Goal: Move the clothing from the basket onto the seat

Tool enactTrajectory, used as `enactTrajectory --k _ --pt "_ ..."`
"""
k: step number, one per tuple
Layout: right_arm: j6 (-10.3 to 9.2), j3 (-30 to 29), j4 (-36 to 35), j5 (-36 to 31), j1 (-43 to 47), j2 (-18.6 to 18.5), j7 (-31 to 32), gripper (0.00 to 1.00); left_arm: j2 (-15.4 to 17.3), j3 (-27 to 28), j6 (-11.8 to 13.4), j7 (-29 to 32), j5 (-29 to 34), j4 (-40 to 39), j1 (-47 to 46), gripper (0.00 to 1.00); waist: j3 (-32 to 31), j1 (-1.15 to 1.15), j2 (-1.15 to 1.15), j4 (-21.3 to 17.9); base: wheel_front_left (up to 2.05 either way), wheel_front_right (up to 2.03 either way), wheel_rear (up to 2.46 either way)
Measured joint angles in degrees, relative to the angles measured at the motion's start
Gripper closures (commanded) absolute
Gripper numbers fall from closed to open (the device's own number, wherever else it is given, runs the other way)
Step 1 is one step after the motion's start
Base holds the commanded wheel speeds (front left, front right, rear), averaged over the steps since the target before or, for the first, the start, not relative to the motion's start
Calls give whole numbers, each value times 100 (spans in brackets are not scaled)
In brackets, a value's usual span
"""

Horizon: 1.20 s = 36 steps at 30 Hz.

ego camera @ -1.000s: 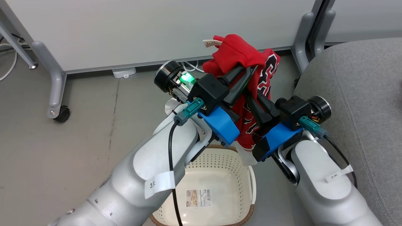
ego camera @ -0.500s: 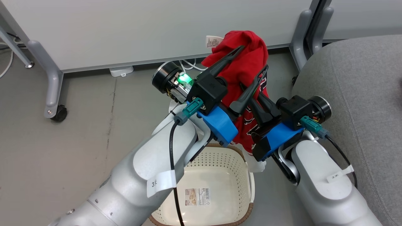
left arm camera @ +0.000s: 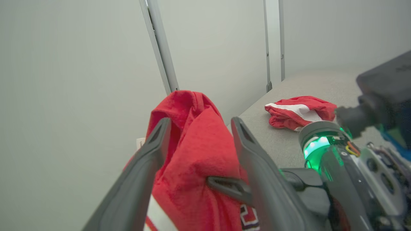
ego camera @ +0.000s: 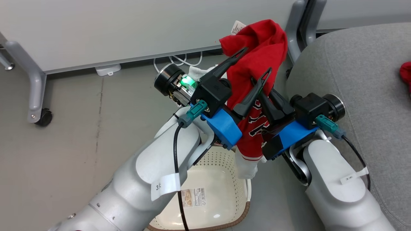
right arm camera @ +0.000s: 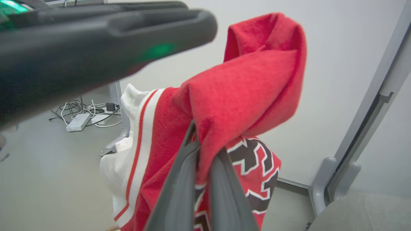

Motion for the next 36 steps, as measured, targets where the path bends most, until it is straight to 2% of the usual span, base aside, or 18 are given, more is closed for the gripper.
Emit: enactTrajectory --k 10,24,30,36 --pt "0 -380 -157 16 86 -98 1 100 13 -124 -7 0 12 59 -56 0 163 0 0 -447 0 0 0" --pt "0 -1469 -577 12 451 -132 11 100 18 -426 -30 13 33 160 -63 0 450 0 0 -1199 0 0 0" --pt "0 -1794 -746 3 670 -94 11 100 26 -561 -54 22 19 248 -75 0 559 0 0 -1629 0 0 0" --pt "0 -2047 -893 0 936 -87 12 100 14 -692 -70 21 -4 267 -72 0 593 0 0 -1896 0 0 0"
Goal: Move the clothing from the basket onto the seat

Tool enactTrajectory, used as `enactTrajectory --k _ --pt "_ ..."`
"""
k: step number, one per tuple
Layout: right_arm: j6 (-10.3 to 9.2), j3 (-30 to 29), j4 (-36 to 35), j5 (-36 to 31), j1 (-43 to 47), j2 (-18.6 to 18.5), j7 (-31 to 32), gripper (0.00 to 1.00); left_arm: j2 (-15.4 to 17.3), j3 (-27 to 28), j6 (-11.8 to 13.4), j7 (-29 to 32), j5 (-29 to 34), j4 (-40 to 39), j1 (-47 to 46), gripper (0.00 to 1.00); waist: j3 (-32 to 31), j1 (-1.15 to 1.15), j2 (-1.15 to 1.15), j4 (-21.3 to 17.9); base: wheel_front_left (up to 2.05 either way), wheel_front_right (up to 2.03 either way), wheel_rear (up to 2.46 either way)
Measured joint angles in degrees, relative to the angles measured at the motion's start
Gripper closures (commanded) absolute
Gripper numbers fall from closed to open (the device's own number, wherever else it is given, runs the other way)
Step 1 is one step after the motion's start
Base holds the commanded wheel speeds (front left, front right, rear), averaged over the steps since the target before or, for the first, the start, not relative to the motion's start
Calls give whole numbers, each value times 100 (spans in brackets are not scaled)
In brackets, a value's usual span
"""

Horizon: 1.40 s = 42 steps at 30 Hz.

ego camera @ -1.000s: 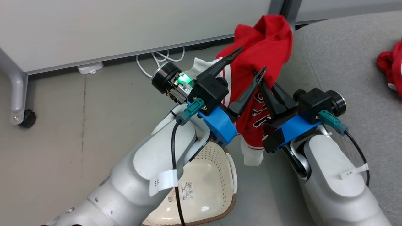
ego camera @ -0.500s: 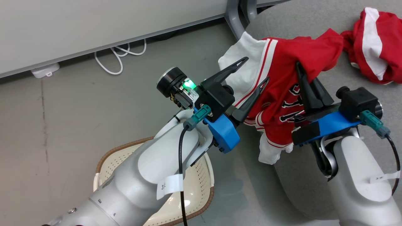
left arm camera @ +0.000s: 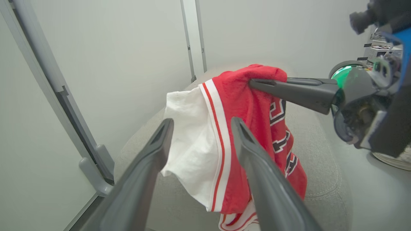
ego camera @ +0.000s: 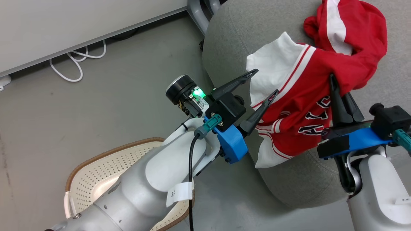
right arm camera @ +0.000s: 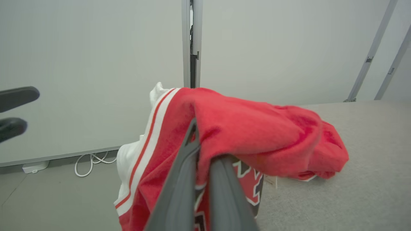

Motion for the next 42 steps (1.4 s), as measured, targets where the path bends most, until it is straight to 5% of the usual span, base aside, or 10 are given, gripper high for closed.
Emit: enactTrajectory --k 23,33,42 --pt "0 -359 -308 -30 509 60 0 100 -3 -169 20 -19 -85 -26 81 0 71 0 0 -229 0 0 0" --pt "0 -459 -688 -26 -823 -158 0 100 135 -130 146 0 44 -187 -219 0 648 0 0 -154 0 0 0" --pt "0 -1581 -915 111 -2563 -689 -1 100 282 -148 198 141 283 -390 -809 0 1587 0 0 43 0 0 0"
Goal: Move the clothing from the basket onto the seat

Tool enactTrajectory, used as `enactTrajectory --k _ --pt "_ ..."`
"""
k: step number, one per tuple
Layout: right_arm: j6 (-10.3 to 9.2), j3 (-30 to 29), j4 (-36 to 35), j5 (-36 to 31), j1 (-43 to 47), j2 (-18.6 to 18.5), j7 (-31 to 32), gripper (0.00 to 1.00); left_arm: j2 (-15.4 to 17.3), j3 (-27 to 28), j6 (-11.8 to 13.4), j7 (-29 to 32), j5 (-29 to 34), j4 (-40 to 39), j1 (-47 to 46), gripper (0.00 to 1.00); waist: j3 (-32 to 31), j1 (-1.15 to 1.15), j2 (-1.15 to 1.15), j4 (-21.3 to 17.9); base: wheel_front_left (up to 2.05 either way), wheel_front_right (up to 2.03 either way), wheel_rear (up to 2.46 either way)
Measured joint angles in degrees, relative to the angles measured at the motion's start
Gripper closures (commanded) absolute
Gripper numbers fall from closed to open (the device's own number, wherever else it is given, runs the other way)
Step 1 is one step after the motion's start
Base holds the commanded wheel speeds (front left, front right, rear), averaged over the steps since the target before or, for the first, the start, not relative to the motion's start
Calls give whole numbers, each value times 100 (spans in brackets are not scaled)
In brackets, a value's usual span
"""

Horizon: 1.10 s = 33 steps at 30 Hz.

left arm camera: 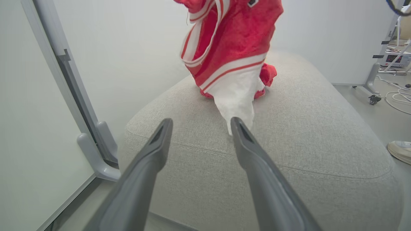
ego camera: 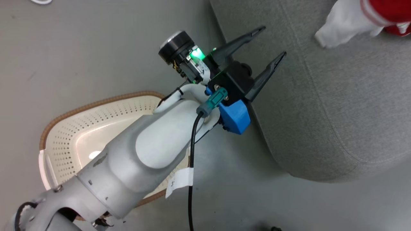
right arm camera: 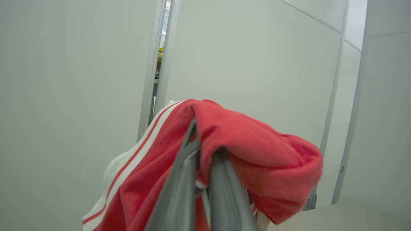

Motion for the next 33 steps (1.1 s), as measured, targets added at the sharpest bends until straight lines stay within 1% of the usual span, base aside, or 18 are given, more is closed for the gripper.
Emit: enactTrajectory --k 3,9,11,13,16,25,30,33 --pt "0 -493 33 64 -523 -338 -1 100 60 3 23 44 101 -90 -230 0 355 0 0 81 0 0 0" --pt "0 -1384 520 225 -1176 -1269 -2 100 138 -19 77 114 241 -259 -500 0 1011 1 0 237 0 0 0" --pt "0 -1662 719 260 -1242 -1447 -2 100 162 -25 100 130 259 -309 -556 0 1196 0 0 279 0 0 0" --pt "-1 -1827 870 188 -1237 -1488 -2 100 208 -40 107 152 286 -336 -582 0 1361 1 0 306 0 0 0" --pt "0 -1985 1036 -54 -1149 -1303 -2 100 269 -52 135 168 302 -374 -610 0 1544 1 0 315 0 0 0" --pt "0 -2276 1663 -860 -750 -370 -2 100 298 -125 149 215 301 -483 -634 0 1637 0 0 263 0 0 0" --pt "0 -2352 1938 -1082 -520 -54 -2 100 337 -151 159 227 298 -519 -644 0 1640 0 0 268 0 0 0" --pt "0 -2388 1980 -1099 -438 38 -2 100 376 -171 174 227 286 -520 -644 0 1602 0 0 266 0 0 0"
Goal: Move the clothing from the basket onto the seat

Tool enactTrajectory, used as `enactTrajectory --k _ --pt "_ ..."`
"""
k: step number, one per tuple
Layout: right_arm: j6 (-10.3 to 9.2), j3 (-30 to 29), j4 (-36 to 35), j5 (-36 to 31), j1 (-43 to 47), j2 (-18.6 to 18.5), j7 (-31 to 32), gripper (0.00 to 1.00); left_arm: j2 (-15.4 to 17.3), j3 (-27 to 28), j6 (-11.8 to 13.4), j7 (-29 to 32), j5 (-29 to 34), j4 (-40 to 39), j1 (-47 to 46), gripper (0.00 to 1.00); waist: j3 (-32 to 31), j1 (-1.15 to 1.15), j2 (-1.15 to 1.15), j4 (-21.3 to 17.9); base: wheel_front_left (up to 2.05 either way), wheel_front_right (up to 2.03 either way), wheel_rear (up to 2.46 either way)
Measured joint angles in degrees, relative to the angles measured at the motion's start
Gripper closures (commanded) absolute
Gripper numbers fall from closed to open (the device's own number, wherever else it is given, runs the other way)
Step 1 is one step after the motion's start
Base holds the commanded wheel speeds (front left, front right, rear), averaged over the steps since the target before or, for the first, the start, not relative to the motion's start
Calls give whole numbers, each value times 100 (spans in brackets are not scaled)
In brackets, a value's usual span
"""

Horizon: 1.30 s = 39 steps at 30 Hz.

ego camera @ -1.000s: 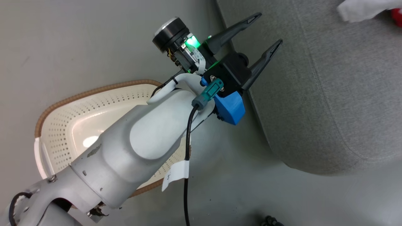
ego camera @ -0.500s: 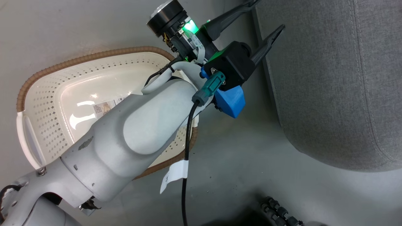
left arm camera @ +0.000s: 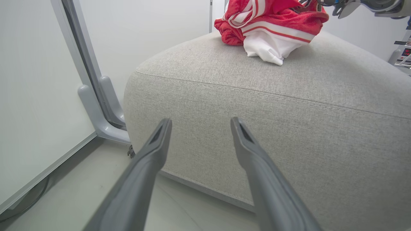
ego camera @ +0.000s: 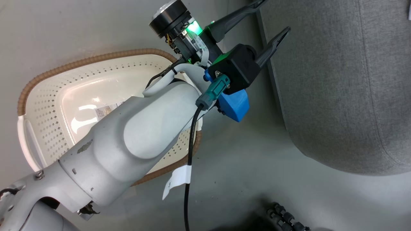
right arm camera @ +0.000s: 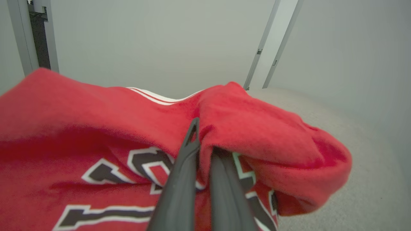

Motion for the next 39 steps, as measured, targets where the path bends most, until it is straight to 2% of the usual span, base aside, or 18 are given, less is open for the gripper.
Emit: enactTrajectory --k 1,2,9,12,18,27,33,39 --pt "0 1 -43 0 49 3 0 56 4 -3 2 0 -4 1 1 0 -27 0 0 2 0 0 0" --pt "0 10 -100 2 127 7 0 0 5 -7 26 -2 -8 0 4 0 -59 0 0 5 0 0 0" --pt "0 83 -263 92 761 123 0 0 13 -3 80 -136 -134 41 191 0 -444 0 0 -30 0 0 0" --pt "0 249 -316 254 1245 83 1 0 -44 24 101 -226 -218 90 354 0 -681 0 0 -41 0 0 0" --pt "0 724 -878 579 2309 33 0 0 -81 201 180 -369 -424 207 844 0 -1299 -1 0 -35 0 0 0" --pt "0 1664 -1405 614 2914 48 0 0 -41 1053 354 -388 -446 -207 1803 0 -2294 -1 0 170 0 0 0" --pt "0 2334 -1660 637 3186 157 -1 0 4 1836 532 -393 -136 -602 2535 0 -2822 -1 0 520 0 0 0" --pt "0 2899 -1831 594 3388 269 0 0 -36 2536 522 -394 133 -783 3180 0 -3276 -2 1 909 0 0 0"
